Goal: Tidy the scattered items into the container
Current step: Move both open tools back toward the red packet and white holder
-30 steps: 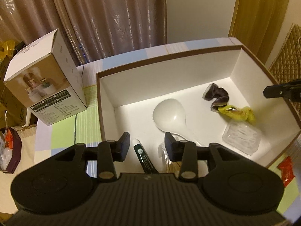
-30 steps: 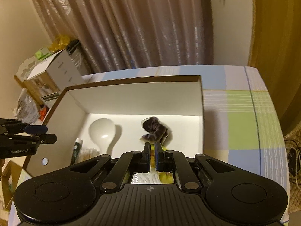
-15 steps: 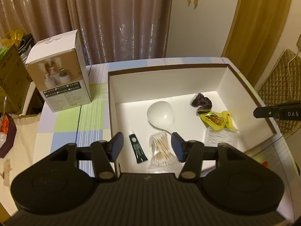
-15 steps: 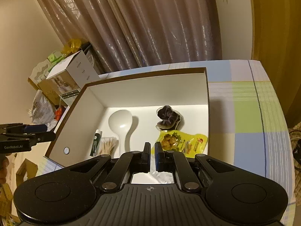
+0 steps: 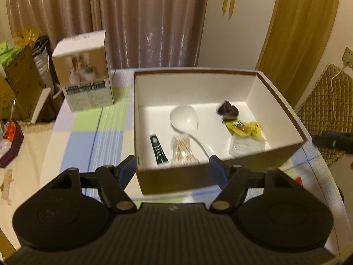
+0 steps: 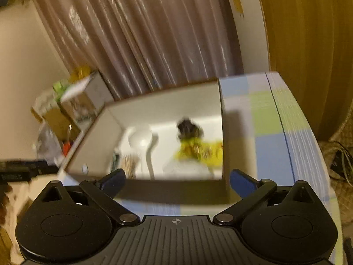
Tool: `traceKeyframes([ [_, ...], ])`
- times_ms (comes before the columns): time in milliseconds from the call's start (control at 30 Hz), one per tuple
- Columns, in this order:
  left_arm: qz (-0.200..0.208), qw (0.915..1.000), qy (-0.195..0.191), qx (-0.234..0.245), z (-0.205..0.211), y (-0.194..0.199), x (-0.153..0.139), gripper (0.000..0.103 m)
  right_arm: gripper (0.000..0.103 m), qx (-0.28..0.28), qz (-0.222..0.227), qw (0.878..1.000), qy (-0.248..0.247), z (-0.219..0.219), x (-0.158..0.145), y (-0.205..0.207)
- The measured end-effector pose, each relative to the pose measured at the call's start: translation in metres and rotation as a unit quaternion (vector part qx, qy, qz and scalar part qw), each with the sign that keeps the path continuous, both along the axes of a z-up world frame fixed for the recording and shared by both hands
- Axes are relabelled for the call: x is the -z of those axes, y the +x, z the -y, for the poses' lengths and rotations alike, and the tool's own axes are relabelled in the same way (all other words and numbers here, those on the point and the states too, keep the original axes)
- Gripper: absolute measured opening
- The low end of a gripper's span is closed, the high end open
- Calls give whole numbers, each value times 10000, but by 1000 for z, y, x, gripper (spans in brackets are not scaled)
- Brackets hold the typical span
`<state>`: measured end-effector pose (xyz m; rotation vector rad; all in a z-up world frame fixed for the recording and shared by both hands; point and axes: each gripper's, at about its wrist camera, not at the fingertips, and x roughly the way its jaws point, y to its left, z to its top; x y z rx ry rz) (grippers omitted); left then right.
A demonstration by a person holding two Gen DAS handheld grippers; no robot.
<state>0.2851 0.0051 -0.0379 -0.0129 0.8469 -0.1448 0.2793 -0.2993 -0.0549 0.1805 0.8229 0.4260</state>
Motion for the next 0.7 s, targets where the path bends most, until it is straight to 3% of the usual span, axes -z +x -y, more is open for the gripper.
traceKeyframes([
  [267, -293, 9995, 57, 87, 3, -41, 27, 69, 103, 405, -649, 9964, -362, 2, 48, -35],
  [500, -627, 9980, -57, -70, -7, -74, 49, 69, 103, 614, -962, 9923, -489, 7, 58, -62],
  [700, -670, 9977, -95, -88, -9, -92, 53, 69, 103, 542, -1114, 9899, -696, 14, 59, -83],
])
